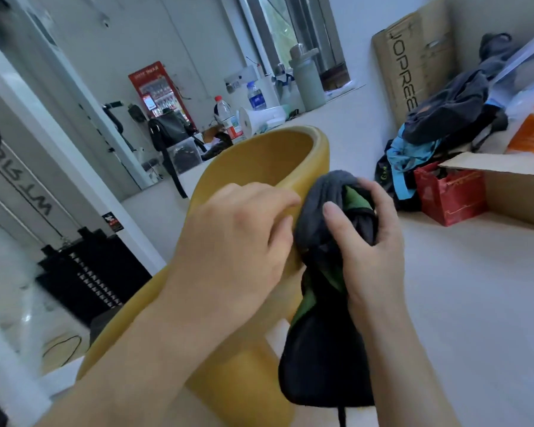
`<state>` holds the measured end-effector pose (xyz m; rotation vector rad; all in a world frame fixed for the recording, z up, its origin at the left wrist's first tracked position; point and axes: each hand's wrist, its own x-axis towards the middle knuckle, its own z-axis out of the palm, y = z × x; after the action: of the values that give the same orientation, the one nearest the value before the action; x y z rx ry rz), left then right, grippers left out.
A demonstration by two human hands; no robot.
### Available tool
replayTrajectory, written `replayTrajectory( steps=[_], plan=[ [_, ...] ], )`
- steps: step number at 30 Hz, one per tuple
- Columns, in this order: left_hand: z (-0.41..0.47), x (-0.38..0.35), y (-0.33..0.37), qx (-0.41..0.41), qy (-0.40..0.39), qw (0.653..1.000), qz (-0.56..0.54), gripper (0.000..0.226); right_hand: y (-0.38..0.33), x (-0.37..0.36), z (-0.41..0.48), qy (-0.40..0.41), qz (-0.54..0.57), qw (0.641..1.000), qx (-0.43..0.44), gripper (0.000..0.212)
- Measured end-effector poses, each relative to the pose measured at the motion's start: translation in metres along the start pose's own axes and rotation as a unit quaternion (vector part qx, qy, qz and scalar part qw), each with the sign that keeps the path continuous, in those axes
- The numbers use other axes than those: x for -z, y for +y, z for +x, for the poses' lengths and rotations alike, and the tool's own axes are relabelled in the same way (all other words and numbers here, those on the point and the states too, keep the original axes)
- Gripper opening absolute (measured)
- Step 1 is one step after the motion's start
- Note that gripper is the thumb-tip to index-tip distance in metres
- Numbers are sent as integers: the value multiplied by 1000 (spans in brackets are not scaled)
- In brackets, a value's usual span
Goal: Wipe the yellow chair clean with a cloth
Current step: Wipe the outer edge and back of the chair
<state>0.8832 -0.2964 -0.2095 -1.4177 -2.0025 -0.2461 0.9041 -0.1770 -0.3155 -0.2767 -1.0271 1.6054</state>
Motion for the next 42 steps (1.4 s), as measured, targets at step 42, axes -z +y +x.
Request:
replayTrajectory(
  steps=[42],
  plan=[
    [27, 1, -32, 98, -94, 959, -250, 26, -6, -67, -40, 74, -7, 975, 212, 47]
  ],
)
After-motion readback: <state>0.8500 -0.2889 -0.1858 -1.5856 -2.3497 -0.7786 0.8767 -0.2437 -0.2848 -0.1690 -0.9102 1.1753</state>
